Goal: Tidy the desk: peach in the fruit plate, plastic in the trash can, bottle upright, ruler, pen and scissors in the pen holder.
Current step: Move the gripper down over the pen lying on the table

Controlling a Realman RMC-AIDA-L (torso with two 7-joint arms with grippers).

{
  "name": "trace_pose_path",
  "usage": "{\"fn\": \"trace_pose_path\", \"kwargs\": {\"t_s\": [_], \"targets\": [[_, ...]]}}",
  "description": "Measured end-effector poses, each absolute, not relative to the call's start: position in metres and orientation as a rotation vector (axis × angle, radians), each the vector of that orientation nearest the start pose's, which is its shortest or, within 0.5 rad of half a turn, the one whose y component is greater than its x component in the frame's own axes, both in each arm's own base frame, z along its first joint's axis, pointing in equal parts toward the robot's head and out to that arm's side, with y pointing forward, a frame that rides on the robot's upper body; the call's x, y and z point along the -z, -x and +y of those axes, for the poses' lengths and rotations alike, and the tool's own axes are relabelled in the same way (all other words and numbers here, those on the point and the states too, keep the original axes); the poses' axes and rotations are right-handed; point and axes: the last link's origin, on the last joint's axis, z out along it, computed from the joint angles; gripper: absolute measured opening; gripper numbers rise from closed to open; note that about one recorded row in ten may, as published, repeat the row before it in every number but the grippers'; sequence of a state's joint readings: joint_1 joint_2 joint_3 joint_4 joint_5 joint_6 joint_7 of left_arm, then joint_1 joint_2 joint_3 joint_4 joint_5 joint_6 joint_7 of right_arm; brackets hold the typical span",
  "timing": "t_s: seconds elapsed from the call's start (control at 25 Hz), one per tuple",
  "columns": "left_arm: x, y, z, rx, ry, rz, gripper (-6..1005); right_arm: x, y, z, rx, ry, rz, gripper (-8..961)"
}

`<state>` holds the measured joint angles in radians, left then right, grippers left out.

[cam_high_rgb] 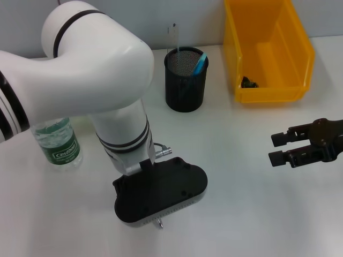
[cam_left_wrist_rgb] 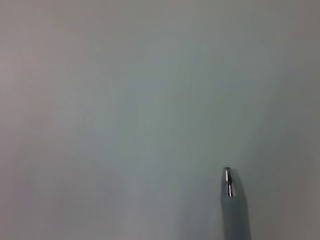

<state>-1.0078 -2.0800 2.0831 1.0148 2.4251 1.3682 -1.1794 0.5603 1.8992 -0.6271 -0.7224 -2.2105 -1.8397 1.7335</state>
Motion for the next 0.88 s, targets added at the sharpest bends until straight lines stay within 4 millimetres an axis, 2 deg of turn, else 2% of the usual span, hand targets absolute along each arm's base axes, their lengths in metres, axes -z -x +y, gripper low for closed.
{"fn": "trace_pose_path", "kwargs": {"t_s": [0.88], "targets": [[0.1237,0.1133,0.3291,-1.087,2.617,2.071,298,-0.0763,-0.283,0.3177,-0.459,2.869,1.022,767]]}}
